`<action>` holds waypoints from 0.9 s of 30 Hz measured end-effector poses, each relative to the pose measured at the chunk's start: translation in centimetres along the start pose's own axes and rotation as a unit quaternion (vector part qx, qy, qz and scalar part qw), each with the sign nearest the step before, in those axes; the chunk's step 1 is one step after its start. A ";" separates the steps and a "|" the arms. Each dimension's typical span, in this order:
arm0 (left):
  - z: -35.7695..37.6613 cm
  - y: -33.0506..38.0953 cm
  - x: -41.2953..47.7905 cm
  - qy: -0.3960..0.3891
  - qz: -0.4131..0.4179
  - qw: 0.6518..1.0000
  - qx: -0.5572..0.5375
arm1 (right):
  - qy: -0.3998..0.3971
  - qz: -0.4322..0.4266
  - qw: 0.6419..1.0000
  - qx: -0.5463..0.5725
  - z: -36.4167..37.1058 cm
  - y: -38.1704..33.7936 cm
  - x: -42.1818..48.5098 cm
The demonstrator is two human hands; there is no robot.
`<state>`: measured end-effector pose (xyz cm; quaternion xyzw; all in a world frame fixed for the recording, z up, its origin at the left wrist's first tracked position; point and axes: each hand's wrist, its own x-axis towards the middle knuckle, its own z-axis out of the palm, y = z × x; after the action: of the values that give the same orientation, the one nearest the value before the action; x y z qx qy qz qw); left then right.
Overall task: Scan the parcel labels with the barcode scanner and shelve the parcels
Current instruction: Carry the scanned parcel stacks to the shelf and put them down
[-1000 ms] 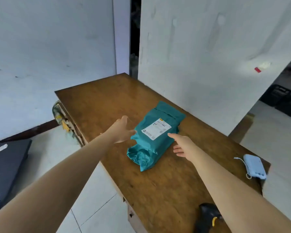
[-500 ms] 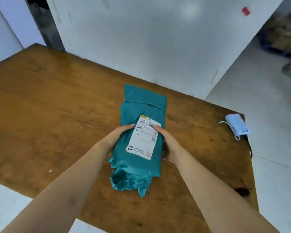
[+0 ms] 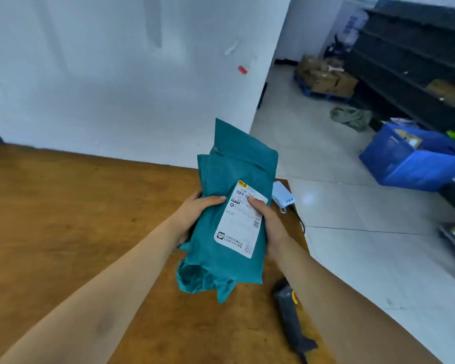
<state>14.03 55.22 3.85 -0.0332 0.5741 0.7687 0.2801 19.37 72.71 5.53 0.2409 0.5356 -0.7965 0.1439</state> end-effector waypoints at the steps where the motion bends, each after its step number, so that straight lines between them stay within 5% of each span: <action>1: 2.8 0.4 0.3 -0.028 0.012 1.000 0.004 | 0.004 -0.023 1.000 -0.001 -2.1 -1.8 -1.6; 16: 51.8 0.3 -0.2 -0.243 0.161 0.955 0.048 | 0.134 -0.246 0.960 -0.011 -37.8 -20.9 -26.7; 21: 60.0 1.1 2.1 -0.291 0.187 0.936 0.073 | 0.112 -0.273 0.955 0.002 -44.8 -25.6 -27.6; 27: 64.0 3.1 10.2 -0.254 0.212 0.939 0.093 | 0.073 -0.279 0.957 -0.014 -49.7 -32.1 -20.9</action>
<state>21.32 116.30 24.33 0.3114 0.5466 0.7365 0.2488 32.70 130.30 26.52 0.1375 0.6016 -0.7776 -0.1204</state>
